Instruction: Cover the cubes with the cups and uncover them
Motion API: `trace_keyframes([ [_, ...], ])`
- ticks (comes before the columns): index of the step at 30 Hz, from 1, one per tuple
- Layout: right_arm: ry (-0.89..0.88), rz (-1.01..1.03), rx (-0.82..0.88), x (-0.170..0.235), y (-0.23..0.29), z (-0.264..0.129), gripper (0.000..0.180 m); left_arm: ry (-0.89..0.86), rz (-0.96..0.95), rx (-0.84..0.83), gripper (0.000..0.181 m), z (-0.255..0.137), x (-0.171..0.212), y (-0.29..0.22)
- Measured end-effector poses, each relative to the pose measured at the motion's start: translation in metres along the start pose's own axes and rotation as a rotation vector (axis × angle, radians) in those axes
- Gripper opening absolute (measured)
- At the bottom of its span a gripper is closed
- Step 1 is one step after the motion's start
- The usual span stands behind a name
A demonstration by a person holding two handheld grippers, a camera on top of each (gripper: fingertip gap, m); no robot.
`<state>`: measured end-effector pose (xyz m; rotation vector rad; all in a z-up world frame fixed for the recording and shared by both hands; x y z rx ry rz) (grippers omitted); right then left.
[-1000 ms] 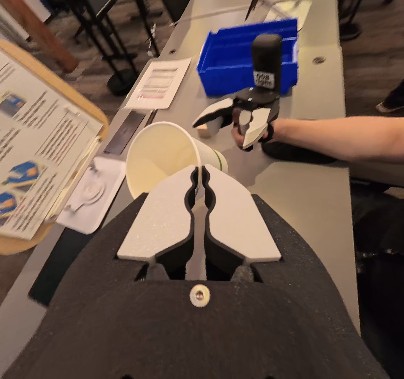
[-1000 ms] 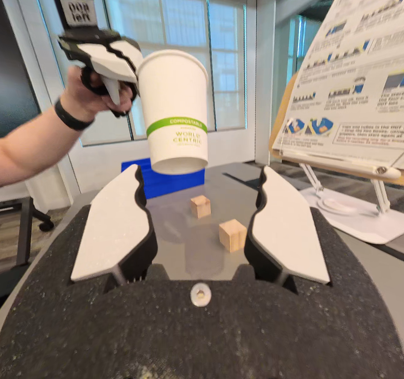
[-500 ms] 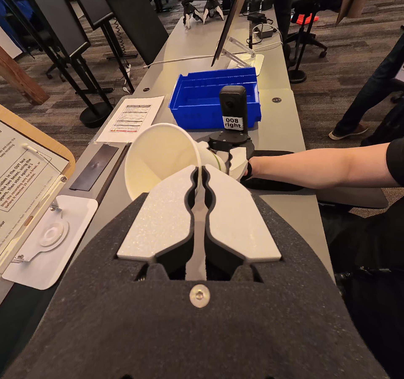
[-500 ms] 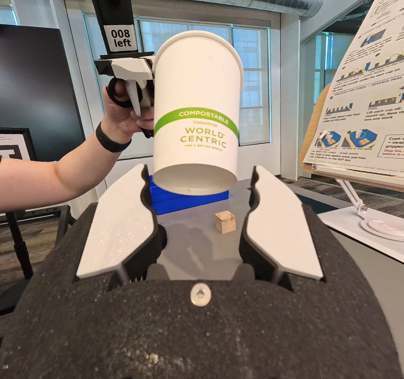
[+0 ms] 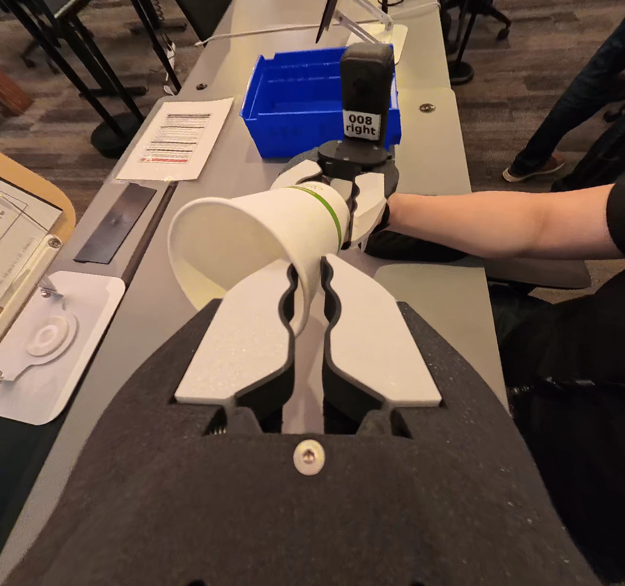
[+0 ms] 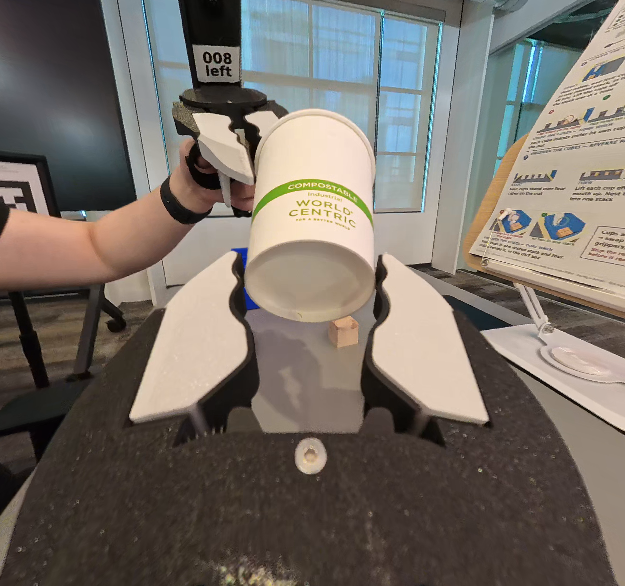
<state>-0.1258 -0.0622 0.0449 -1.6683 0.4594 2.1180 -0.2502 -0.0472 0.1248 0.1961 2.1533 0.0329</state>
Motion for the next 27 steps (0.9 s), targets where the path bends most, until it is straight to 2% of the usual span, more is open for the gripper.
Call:
trace_keyframes([
  [6, -0.017, -0.034, -0.020, -0.004, 0.007, 0.001, 0.074, -0.148, -0.099, 0.173, 0.000, -0.004, 0.003, -0.017],
  [11, -0.010, -0.077, -0.058, -0.005, 0.017, 0.004, 0.078, -0.203, -0.084, 0.210, 0.000, -0.005, 0.012, -0.027],
  [22, 0.013, -0.107, -0.053, -0.007, 0.025, 0.008, 0.075, -0.268, -0.109, 0.248, 0.000, -0.009, 0.022, -0.026],
  [23, 0.018, -0.105, -0.053, -0.007, 0.025, 0.007, 0.075, -0.271, -0.114, 0.247, 0.002, -0.009, 0.023, -0.026],
  [25, 0.014, -0.100, -0.048, -0.009, 0.023, 0.006, 0.075, -0.273, -0.122, 0.241, 0.017, -0.011, 0.025, -0.024],
  [27, 0.016, -0.093, -0.043, -0.009, 0.022, 0.004, 0.075, -0.280, -0.122, 0.235, 0.020, -0.013, 0.028, -0.024],
])
Point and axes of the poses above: each gripper's, where its closed fingertips meet, z out along the fingers, x out of its underside, y = z × x across the jaws, the point moved 5 cm from there along -z, back along the fingers, and after that the axes turned 4 degrees about y, right-handed, at the moved point
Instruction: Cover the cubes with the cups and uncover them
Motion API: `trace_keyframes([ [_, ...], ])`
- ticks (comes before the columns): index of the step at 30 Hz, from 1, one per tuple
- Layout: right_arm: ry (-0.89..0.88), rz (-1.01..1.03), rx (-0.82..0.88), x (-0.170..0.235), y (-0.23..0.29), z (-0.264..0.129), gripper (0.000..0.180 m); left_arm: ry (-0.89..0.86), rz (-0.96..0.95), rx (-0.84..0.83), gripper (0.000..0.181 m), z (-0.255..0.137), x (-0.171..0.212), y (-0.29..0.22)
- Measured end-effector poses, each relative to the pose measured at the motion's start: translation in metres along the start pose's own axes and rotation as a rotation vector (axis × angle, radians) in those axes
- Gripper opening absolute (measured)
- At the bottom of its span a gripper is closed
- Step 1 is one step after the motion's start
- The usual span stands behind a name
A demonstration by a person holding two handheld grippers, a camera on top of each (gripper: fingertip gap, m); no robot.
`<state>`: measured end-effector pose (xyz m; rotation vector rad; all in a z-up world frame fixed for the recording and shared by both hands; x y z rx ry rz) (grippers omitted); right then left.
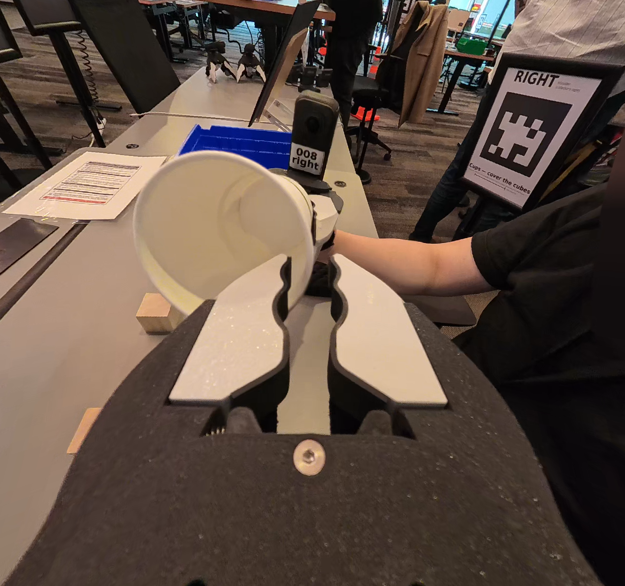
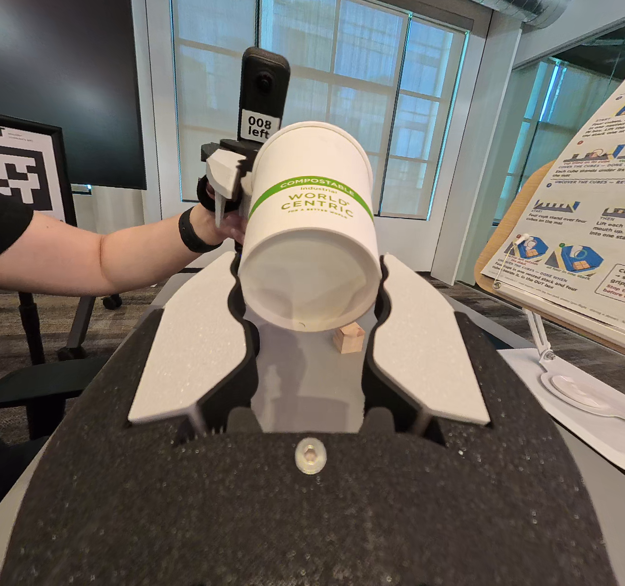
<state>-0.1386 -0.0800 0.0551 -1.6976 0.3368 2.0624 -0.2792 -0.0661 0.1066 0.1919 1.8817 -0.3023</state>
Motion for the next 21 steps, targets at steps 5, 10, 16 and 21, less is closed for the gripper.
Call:
trace_keyframes([
  [5, 0.061, 0.001, 0.029, 0.003, -0.006, -0.003, 0.075, -0.028, 0.001, -0.135, 0.038, -0.020, 0.009, 0.005],
  [10, 0.189, 0.021, 0.197, -0.010, -0.032, -0.031, 0.075, -0.005, -0.033, -0.379, 0.038, -0.056, 0.046, 0.011],
  [16, 0.740, 0.044, 0.421, -0.033, -0.083, -0.080, 0.075, 0.082, -0.099, -0.554, 0.034, -0.079, 0.110, -0.006],
  [21, 1.264, 0.092, 0.467, -0.038, -0.114, -0.110, 0.075, 0.136, -0.117, -0.669, 0.035, -0.080, 0.141, -0.013],
])
Point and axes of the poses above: each gripper's, where its closed fingertips meet, z out along the fingers, x out of its underside, y = z × x across the jaws, the point moved 5 cm from there along -z, back along the fingers, and after that the axes turned 4 degrees about y, right-handed, at the moved point
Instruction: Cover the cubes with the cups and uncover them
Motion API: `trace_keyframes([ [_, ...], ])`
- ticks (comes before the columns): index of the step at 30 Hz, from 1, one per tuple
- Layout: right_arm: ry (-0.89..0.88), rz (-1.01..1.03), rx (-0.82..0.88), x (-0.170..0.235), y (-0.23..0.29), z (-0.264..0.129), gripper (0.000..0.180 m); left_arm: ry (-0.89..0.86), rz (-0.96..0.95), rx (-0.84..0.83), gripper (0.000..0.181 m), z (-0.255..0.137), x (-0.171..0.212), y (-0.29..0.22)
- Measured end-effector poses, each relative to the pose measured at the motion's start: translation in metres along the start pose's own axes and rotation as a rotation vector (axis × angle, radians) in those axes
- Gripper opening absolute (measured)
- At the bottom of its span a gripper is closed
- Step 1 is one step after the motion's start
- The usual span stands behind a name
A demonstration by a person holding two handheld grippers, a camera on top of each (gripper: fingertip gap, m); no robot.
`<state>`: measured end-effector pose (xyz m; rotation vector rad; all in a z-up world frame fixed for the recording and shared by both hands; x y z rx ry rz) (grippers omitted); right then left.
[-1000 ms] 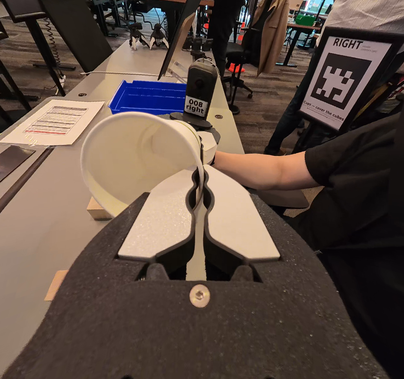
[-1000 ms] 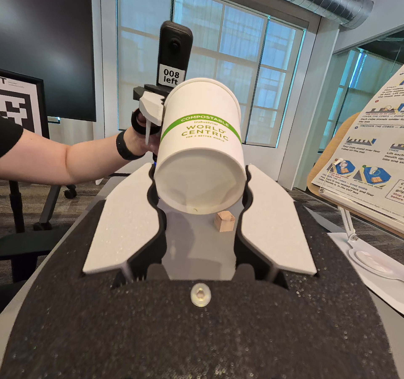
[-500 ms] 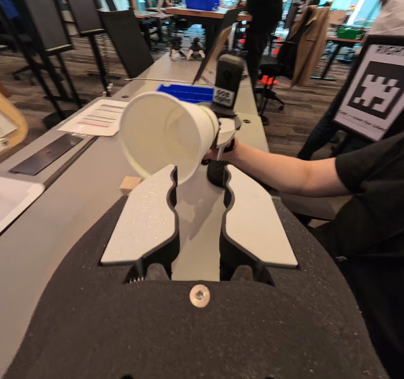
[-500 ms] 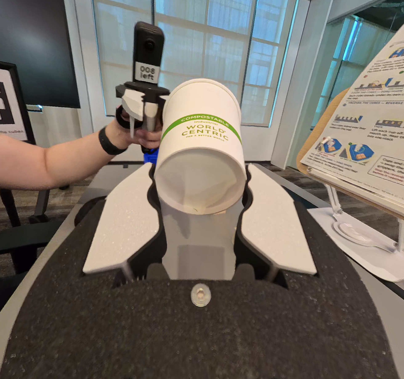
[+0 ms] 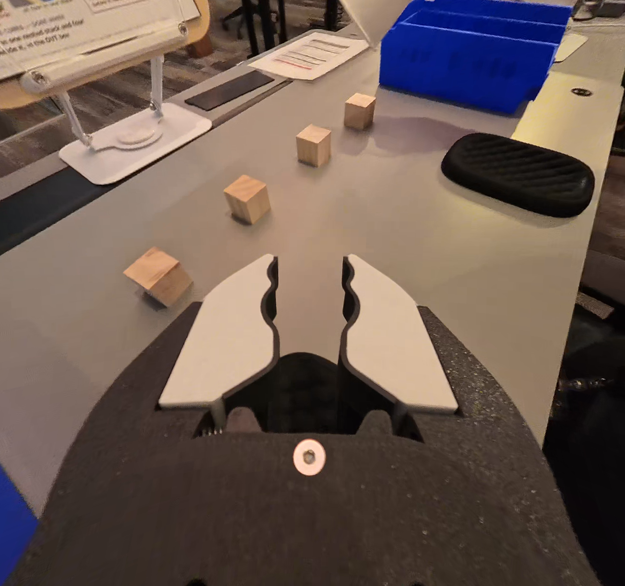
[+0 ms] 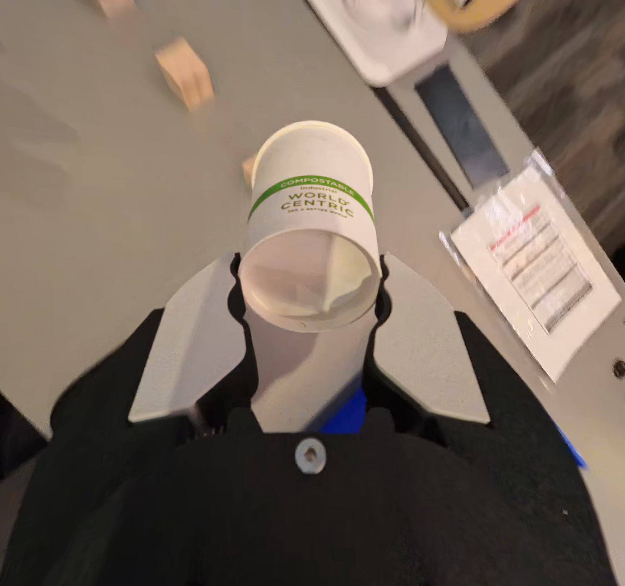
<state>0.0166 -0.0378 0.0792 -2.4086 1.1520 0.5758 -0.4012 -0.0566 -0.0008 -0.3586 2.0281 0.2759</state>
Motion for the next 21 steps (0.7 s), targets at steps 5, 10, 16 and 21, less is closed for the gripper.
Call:
trace_keyframes([
  [5, 0.392, -0.050, -0.002, 0.019, -0.019, 0.024, 0.076, -0.034, -0.050, 0.043, 0.036, 0.002, 0.010, -0.012],
  [10, 0.560, -0.070, -0.040, 0.023, -0.025, 0.053, 0.076, -0.038, -0.071, 0.057, 0.035, -0.005, 0.013, -0.015],
  [16, 0.626, -0.067, -0.074, 0.024, -0.027, 0.083, 0.076, -0.058, -0.083, 0.058, 0.033, -0.019, 0.016, -0.017],
  [21, 0.643, -0.050, -0.116, 0.025, -0.028, 0.102, 0.076, -0.087, -0.105, 0.062, 0.031, -0.028, 0.017, -0.016],
])
Point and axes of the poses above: each gripper's, where its closed fingertips meet, z out along the fingers, x out of its underside, y = z × x across the jaws, the point moved 5 cm from there along -z, back along the fingers, and after that the axes turned 4 degrees about y, right-handed, at the moved point
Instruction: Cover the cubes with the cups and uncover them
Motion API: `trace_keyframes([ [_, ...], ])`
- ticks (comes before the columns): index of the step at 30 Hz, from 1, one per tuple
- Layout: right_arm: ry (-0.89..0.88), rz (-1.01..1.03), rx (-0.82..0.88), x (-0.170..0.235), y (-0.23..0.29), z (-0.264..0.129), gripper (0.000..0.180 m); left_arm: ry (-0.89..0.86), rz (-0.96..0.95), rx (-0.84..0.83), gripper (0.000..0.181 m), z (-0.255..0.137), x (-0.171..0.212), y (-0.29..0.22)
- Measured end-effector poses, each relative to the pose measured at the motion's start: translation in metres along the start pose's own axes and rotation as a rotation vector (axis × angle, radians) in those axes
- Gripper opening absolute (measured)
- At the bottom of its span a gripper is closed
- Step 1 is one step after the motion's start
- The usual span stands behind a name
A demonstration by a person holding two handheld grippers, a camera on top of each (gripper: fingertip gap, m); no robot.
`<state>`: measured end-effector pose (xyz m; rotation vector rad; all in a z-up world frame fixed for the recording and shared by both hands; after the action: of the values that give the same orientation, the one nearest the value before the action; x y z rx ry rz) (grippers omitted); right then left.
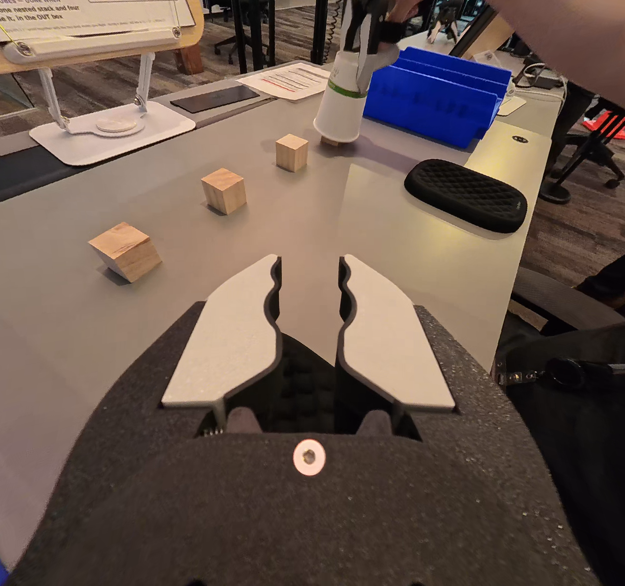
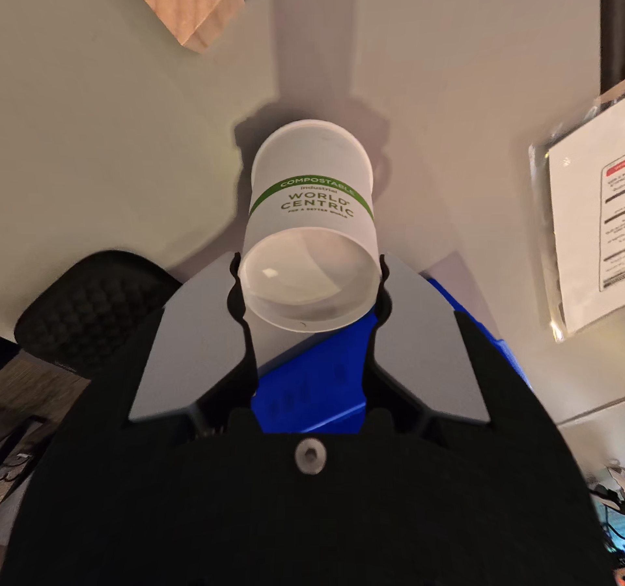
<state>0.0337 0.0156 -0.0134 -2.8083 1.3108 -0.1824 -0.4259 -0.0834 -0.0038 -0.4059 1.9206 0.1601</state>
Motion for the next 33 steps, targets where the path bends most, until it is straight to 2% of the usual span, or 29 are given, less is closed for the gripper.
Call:
trace_keyframes([
  [8, 0.049, -0.005, -0.024, -0.006, -0.001, 0.016, 0.076, -0.002, -0.005, 0.015, 0.028, -0.002, 0.004, 0.000],
  [13, 0.017, -0.007, -0.050, -0.010, -0.001, 0.018, 0.076, 0.007, -0.015, 0.025, 0.025, -0.001, 0.009, -0.001],
  [18, -0.035, -0.015, -0.030, -0.009, -0.004, 0.014, 0.085, 0.011, -0.042, 0.004, 0.036, -0.005, 0.011, 0.003],
  [23, -0.326, -0.023, 0.073, -0.012, -0.007, -0.033, 0.095, 0.035, -0.025, -0.106, 0.045, -0.034, 0.012, 0.015],
  [27, -0.700, -0.045, 0.116, -0.012, 0.018, -0.096, 0.095, 0.134, 0.034, -0.311, 0.044, -0.072, -0.002, 0.044],
  [29, -0.892, -0.059, 0.044, -0.010, 0.043, -0.122, 0.088, 0.229, 0.069, -0.438, 0.045, -0.089, -0.012, 0.071],
  [32, -1.079, -0.132, -0.249, -0.005, 0.093, -0.139, 0.082, 0.374, 0.138, -0.578, 0.044, -0.106, -0.030, 0.119],
  [33, -1.121, -0.160, -0.294, -0.005, 0.106, -0.141, 0.078, 0.411, 0.163, -0.617, 0.042, -0.111, -0.037, 0.137],
])
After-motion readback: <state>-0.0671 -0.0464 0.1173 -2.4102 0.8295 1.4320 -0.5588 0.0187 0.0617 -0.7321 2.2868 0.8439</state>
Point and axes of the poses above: each gripper's, where its closed fingertips meet, z out along the fingers, x out of its underside, y = z × x across the jaws, the point moved 5 cm from there along -z, back along the fingers, and after that the axes turned 4 degrees about y, right-handed, at the moved point
